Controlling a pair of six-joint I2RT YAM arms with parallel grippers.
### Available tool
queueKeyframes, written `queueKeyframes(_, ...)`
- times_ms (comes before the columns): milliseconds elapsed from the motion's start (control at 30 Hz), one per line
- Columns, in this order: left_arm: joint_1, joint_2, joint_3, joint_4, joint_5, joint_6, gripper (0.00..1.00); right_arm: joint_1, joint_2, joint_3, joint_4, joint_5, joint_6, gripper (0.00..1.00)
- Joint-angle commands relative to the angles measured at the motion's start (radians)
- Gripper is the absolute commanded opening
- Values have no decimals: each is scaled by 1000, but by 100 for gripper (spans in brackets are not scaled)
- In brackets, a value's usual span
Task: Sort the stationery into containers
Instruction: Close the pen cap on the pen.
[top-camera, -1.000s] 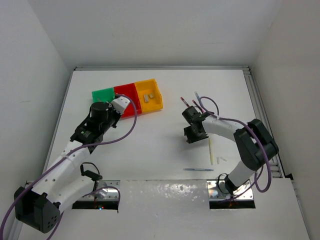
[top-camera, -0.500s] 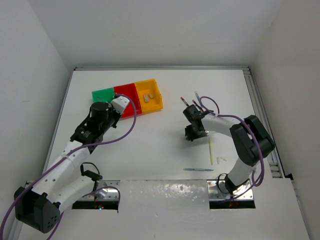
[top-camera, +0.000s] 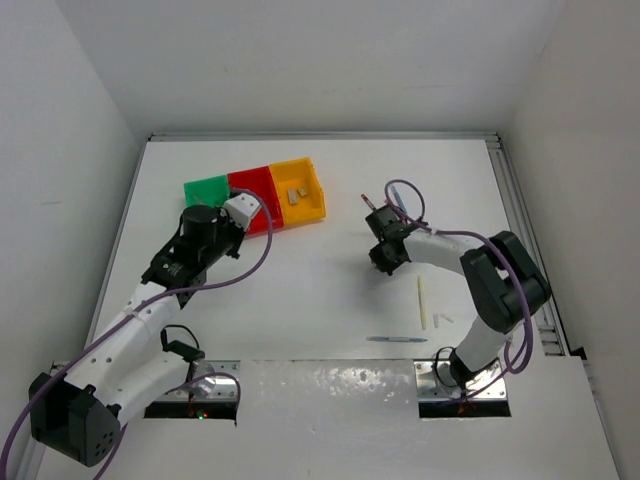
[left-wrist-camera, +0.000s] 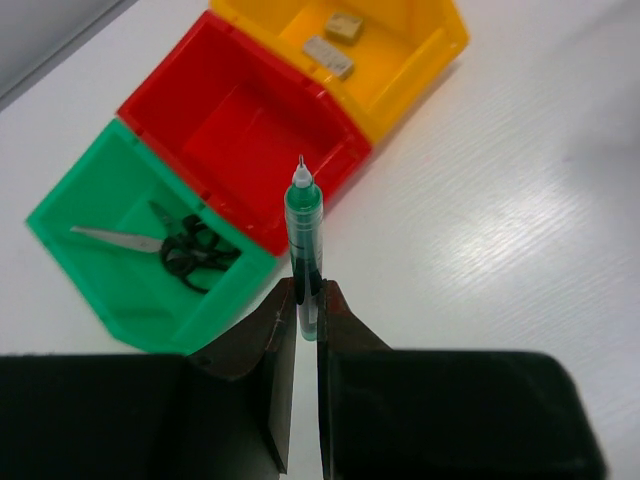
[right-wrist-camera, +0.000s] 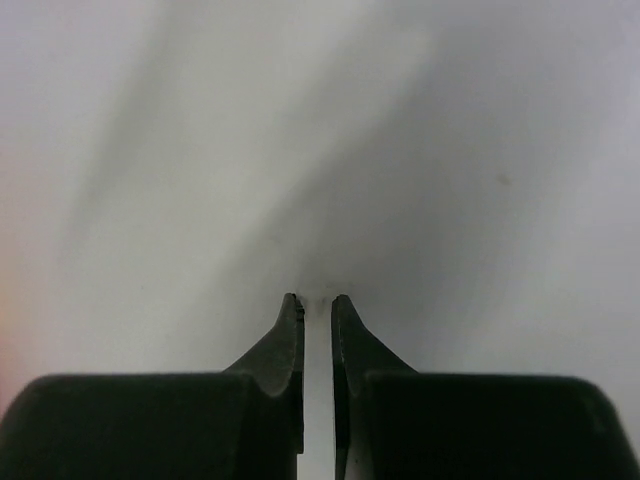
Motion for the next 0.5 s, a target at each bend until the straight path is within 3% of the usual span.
queueKeyframes(0,9,-5,36,65,151,-79,0,51,-52,94,172,165,-572,0)
queueKeyframes(133,8,2,74,88,286,-153,0,67,-166,197,267,63,-1021,0)
queueKeyframes(233,9,14,92,118,384,-228,0,94,-196,339,212,-22,-1190,0)
queueKeyframes(367,6,48,94,185,501,-363,0,157,-196,537,149,-16,-1251,0)
queueKeyframes(467,3,93,111,202,550,-455,0,190,-208,586,193,-69,-1275,0)
